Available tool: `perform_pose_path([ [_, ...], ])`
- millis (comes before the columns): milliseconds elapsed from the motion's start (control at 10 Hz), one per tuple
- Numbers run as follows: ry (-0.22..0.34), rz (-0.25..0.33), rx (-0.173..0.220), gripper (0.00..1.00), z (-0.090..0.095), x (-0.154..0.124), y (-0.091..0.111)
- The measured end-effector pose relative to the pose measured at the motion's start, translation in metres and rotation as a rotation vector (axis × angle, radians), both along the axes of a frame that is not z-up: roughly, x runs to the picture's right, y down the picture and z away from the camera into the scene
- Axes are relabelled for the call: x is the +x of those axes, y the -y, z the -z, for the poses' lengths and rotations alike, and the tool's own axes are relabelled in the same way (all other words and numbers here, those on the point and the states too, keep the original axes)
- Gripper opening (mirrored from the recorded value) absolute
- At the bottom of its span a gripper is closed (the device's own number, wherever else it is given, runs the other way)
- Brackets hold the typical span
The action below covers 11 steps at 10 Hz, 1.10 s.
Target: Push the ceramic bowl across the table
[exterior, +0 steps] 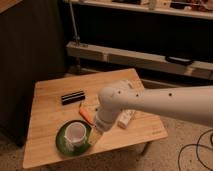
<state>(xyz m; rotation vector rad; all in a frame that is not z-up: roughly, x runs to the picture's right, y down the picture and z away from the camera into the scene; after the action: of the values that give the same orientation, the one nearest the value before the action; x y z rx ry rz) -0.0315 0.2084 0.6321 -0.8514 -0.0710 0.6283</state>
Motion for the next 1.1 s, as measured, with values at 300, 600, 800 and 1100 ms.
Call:
perform_pose_path([
  [300, -0.037, -0.027, -0.005, 0.09, -0.008, 0.014, -0.035],
  [600, -0.021, -0.044, -0.051, 0.00, -0.035, 0.019, -0.061],
  [800, -0.008, -0.031, -0.080, 0.00, -0.054, 0.013, -0.078],
  [1100, 0.014, -0.018, -0.101, 0.00, -0.068, 0.001, -0.088],
])
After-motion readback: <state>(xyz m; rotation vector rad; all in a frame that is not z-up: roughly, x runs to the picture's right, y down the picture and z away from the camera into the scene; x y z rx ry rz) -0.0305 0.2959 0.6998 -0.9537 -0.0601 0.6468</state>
